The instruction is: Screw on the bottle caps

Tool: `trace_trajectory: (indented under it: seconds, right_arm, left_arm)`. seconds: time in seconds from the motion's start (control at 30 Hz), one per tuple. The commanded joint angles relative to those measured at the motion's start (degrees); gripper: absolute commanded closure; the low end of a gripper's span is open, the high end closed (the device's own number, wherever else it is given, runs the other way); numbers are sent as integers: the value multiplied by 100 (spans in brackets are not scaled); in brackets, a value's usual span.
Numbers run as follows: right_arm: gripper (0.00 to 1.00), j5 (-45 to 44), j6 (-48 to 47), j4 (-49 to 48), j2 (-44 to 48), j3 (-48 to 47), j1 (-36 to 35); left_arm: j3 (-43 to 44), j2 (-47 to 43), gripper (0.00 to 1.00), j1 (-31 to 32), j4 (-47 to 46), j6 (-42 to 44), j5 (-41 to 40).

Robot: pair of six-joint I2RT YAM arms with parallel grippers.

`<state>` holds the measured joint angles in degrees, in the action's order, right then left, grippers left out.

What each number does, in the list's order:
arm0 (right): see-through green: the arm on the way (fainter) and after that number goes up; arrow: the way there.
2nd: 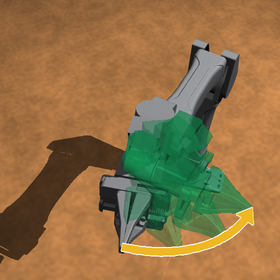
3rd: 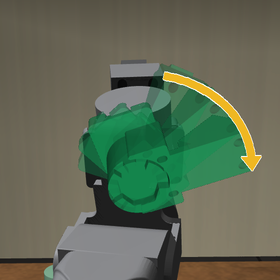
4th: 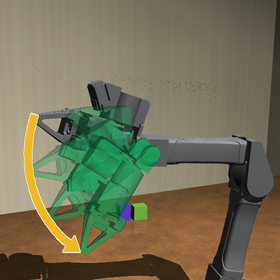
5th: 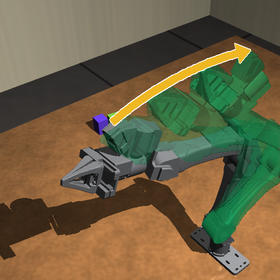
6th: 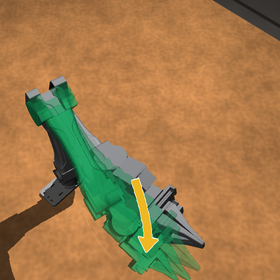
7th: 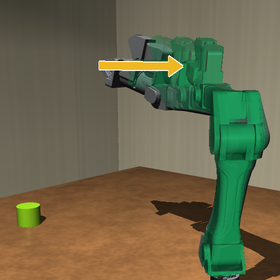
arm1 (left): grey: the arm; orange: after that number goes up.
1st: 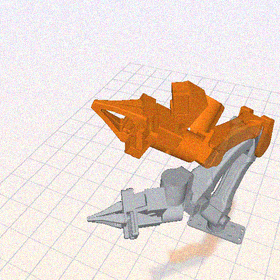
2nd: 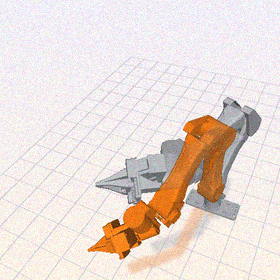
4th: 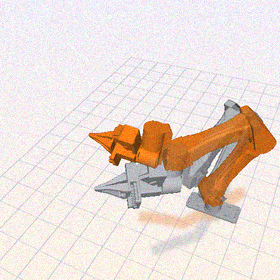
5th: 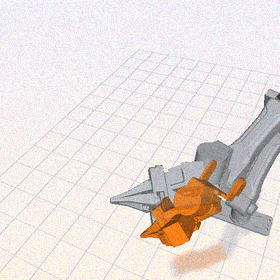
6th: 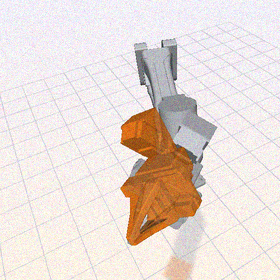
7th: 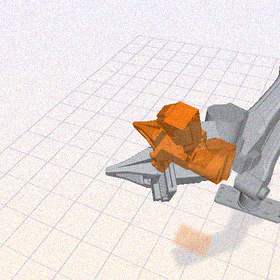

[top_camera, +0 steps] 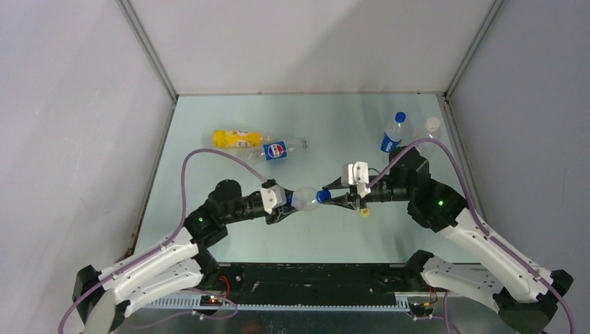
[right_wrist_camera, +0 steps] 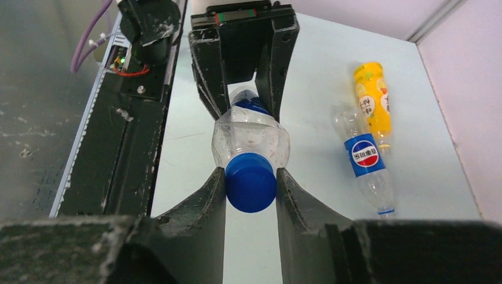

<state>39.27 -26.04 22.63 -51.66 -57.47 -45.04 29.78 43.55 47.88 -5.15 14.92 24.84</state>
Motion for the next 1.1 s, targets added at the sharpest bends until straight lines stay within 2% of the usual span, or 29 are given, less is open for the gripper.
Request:
trace_trajectory:
  seconds: [0.0, 0.13, 0.37, 0.5, 0.6, 0.8, 0.97, 1.07]
  right_arm:
    - [100, 479, -586, 497, -15, 65, 78]
    - [100, 428, -805, 611, 37, 66, 112]
    - [100, 792, -965, 137, -92, 61, 251]
    - [100, 816, -994, -127, -129, 62, 196]
    - [100, 683, -1287, -51, -102, 57, 134]
    - [100, 1028, -1266, 259, -302, -144, 131]
    - [100, 1111, -744, 170, -510, -179, 118]
    - [100, 856, -321, 23, -614, -281, 108]
  left_arm:
    - [557, -84, 100, 73, -324, -395, 658]
    - [745, 10, 100, 10, 37, -752, 485]
    - [1357, 398, 100, -835, 896, -714, 2194]
    - [1698, 690, 100, -1080, 1447, -451, 2645]
    - [1851, 738, 100, -1112, 1669, -300, 2735]
    - [1873, 714, 100, -1123, 1659, 12, 2862]
    - [1866, 665, 100, -1120, 1475, 220, 2739]
    - [1958, 666, 100, -1121, 1535, 380, 2513]
